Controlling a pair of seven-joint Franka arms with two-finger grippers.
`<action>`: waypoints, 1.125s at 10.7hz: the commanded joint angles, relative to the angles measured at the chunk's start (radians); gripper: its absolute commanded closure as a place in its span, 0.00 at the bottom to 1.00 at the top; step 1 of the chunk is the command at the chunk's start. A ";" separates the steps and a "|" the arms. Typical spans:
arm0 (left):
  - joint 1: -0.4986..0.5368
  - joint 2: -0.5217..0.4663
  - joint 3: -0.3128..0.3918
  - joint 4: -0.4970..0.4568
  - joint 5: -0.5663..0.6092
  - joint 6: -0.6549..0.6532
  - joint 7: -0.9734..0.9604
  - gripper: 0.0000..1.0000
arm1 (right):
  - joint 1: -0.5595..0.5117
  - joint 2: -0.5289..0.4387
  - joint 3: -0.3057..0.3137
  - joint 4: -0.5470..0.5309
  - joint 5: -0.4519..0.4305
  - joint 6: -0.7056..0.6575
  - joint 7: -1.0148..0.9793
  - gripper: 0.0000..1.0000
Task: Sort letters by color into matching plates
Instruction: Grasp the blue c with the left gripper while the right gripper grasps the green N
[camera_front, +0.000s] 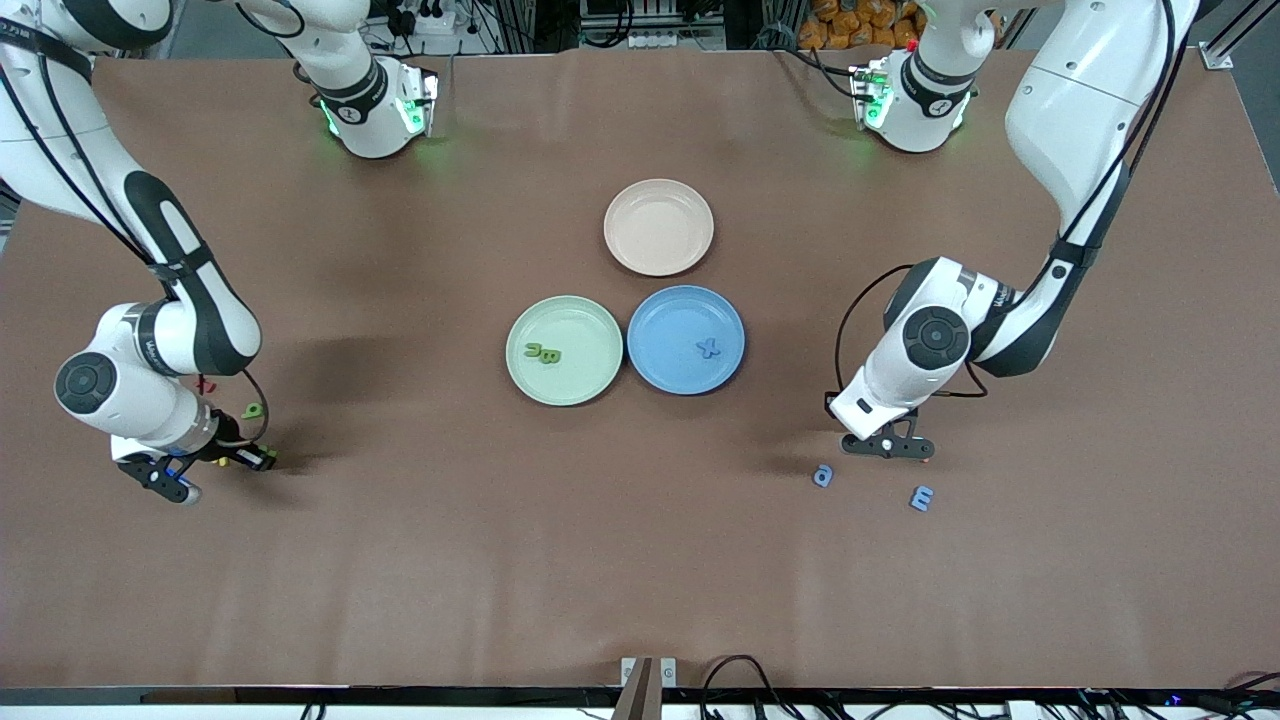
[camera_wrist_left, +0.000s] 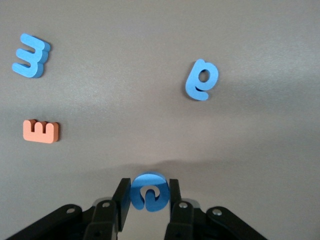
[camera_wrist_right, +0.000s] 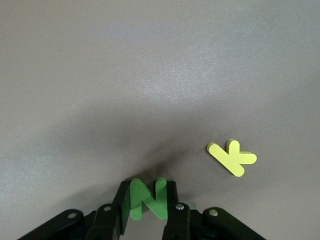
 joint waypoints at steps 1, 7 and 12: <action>-0.004 -0.039 -0.032 -0.006 0.014 -0.081 -0.070 1.00 | -0.006 0.011 0.017 0.003 -0.022 -0.009 0.007 0.91; -0.002 -0.058 -0.139 -0.008 0.014 -0.180 -0.228 1.00 | 0.111 -0.089 0.026 -0.061 -0.002 -0.115 0.122 0.91; -0.016 -0.059 -0.237 -0.011 0.014 -0.220 -0.401 1.00 | 0.248 -0.201 0.044 -0.170 0.132 -0.129 0.194 0.91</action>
